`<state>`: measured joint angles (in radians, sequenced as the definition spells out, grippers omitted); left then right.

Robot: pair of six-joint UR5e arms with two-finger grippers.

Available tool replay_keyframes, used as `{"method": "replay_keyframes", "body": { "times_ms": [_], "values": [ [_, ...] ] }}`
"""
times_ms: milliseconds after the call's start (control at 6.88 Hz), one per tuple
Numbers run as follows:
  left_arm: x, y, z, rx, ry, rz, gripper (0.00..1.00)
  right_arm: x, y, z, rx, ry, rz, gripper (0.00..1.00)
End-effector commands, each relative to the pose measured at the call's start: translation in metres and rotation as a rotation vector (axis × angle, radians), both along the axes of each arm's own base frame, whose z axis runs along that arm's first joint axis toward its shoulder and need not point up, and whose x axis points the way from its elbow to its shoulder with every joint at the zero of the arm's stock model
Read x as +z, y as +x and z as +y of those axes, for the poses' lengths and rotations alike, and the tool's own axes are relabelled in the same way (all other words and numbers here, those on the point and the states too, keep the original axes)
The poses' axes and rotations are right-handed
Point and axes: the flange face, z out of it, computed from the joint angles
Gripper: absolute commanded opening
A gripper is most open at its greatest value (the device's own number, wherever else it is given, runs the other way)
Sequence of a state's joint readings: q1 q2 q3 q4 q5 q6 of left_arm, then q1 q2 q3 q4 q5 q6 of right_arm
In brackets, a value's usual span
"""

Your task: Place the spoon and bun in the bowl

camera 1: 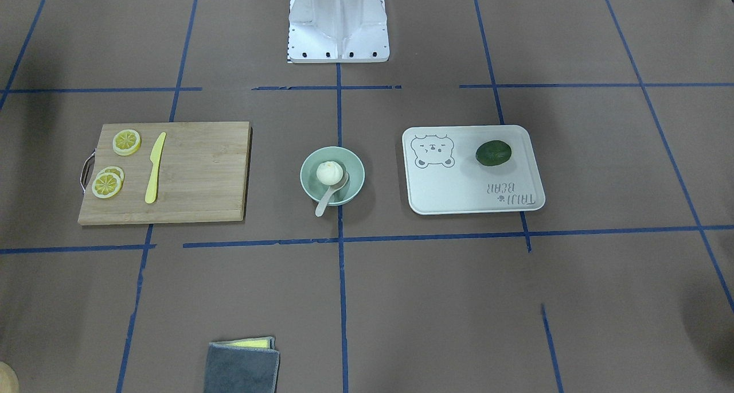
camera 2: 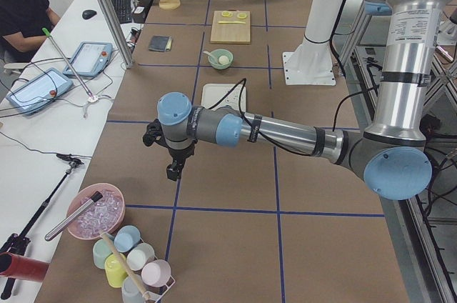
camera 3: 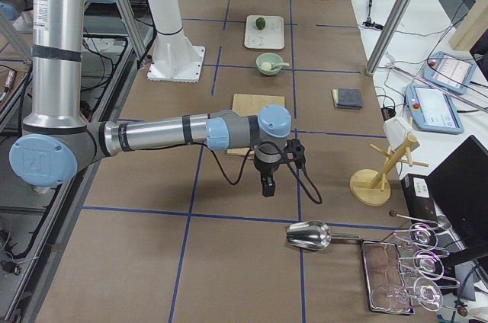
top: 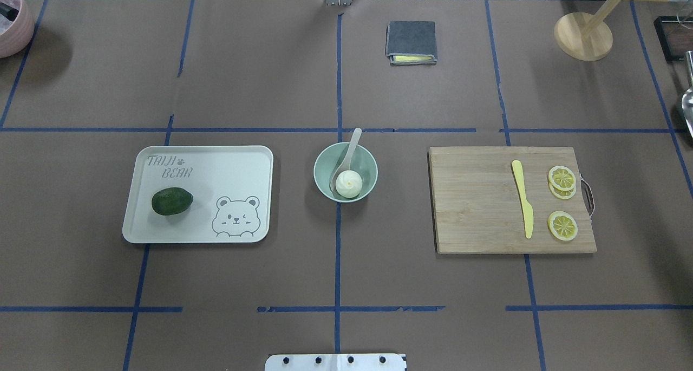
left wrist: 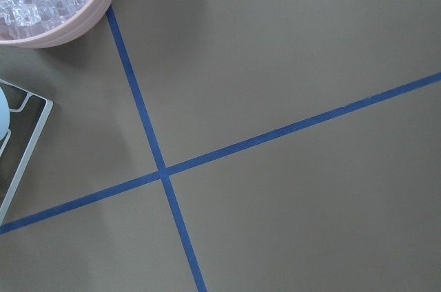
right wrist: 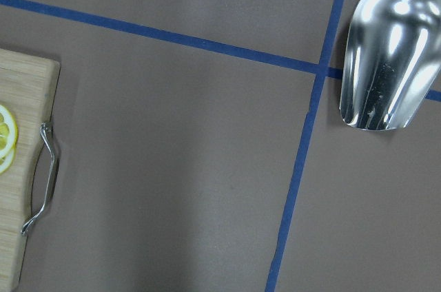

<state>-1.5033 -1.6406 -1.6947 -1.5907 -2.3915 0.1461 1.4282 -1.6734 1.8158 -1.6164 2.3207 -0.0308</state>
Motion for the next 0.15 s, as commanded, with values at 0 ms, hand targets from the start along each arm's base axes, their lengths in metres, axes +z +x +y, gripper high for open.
{"method": "replay_keyframes", "body": {
  "times_ms": [0],
  "values": [
    [-0.004,0.0002,-0.0034,0.001,0.01,0.0,1.0,0.0027,-0.0001,0.0001,-0.001,-0.004,-0.001,1.0]
  ]
}}
